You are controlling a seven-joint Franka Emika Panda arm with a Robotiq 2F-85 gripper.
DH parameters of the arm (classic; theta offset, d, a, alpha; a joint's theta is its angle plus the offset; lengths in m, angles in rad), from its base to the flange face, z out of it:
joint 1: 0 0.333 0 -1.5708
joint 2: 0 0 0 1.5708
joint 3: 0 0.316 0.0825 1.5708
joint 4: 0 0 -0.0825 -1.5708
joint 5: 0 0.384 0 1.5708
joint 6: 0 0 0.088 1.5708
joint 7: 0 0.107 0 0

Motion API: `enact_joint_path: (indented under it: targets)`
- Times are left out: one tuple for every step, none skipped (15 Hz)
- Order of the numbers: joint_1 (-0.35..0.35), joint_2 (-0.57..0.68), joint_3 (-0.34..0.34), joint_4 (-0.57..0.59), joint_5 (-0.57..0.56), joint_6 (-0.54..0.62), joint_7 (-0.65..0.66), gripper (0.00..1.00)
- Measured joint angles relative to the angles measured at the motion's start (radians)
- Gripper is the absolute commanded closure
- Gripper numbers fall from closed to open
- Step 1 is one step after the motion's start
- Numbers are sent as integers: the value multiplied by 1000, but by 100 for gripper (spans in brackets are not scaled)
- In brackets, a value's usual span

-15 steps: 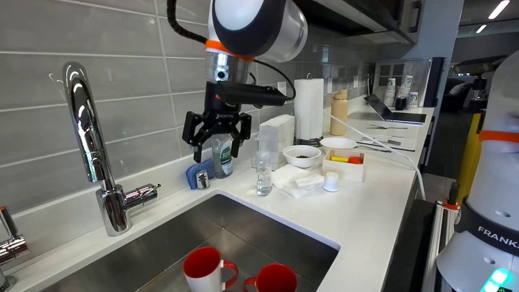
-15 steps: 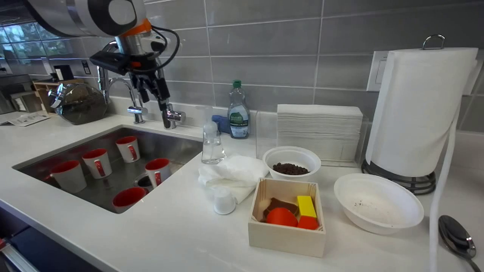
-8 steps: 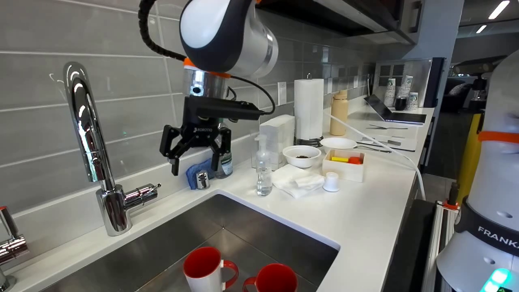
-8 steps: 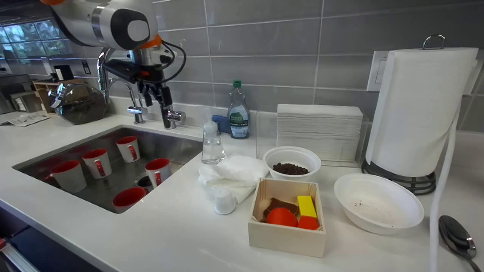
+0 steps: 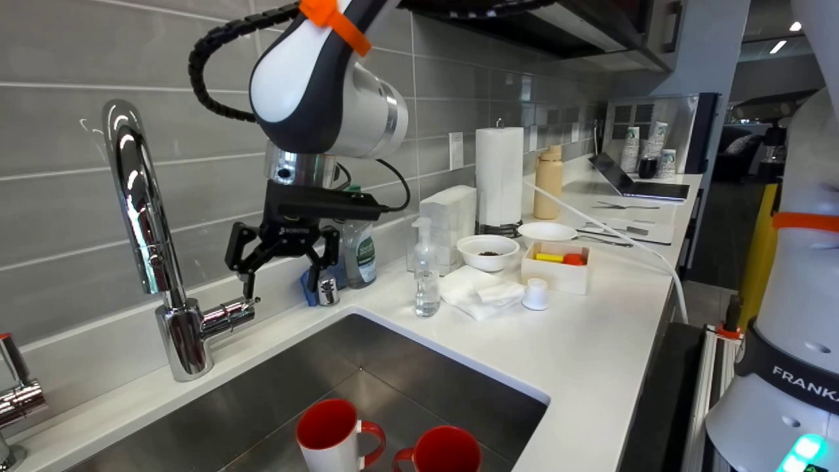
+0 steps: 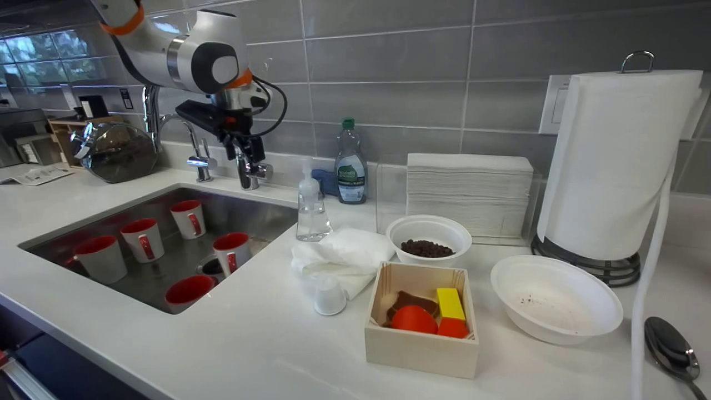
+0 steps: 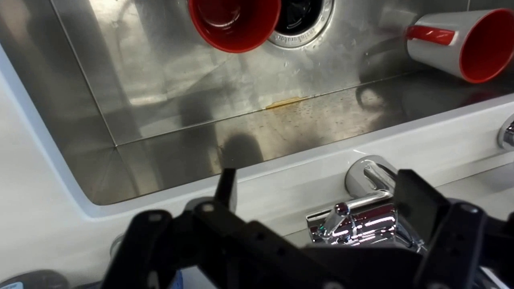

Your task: Open and close the water to the faucet then pick up the small white cup and put it into the wooden box

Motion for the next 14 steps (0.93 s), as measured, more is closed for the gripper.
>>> enact_joint_path:
  targets:
    - [7, 20, -9, 16, -6, 9, -2, 0]
    - [15, 40, -18, 32, -10, 20, -3, 0]
    - [24, 59, -26, 46, -13, 33, -3, 0]
    - [34, 78, -36, 59, -18, 45, -3, 0]
    - [43, 95, -45, 71, -22, 56, -3, 0]
    - [54, 111, -54, 83, -27, 65, -3, 0]
    - [64, 125, -65, 93, -34, 75, -3, 0]
    - [75, 138, -75, 103, -40, 84, -3, 0]
    - [84, 150, -86, 112, -47, 91, -3, 0]
    - [93, 160, -97, 120, -54, 98, -3, 0]
    - [100, 167, -108, 126, -59, 104, -2, 0]
    - [106, 173, -120, 132, -63, 108, -2, 0]
    - [112, 177, -132, 137, -66, 113, -2, 0]
    - [117, 180, -143, 140, -70, 117, -2, 0]
